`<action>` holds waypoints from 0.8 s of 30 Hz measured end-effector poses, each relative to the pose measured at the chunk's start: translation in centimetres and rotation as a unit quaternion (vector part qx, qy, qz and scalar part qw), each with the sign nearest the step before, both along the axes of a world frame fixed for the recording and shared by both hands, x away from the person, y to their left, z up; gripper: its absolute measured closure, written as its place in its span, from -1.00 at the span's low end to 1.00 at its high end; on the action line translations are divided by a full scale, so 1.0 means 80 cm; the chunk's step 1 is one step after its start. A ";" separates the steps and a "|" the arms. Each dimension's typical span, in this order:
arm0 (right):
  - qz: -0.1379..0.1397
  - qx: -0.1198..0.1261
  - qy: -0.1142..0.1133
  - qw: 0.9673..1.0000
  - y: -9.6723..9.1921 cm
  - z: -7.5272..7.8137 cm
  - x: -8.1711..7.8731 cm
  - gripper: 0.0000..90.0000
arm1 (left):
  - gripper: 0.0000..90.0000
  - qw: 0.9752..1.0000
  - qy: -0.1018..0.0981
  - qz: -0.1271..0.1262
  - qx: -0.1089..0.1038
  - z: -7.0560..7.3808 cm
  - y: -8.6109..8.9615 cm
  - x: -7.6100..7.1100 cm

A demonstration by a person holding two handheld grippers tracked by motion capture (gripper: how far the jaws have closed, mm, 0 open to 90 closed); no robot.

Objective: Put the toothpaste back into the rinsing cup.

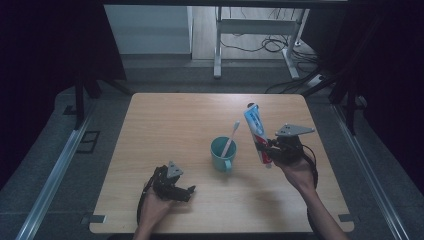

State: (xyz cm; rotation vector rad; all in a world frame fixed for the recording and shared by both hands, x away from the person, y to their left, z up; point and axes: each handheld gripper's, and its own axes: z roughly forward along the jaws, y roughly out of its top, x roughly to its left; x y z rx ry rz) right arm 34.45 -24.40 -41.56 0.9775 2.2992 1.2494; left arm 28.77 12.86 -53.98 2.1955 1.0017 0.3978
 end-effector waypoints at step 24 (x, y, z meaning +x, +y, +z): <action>0.019 0.027 -0.024 0.999 0.035 0.013 0.010 0.60 | -1.00 1.000 -0.004 0.002 -0.004 -0.001 0.000 0.000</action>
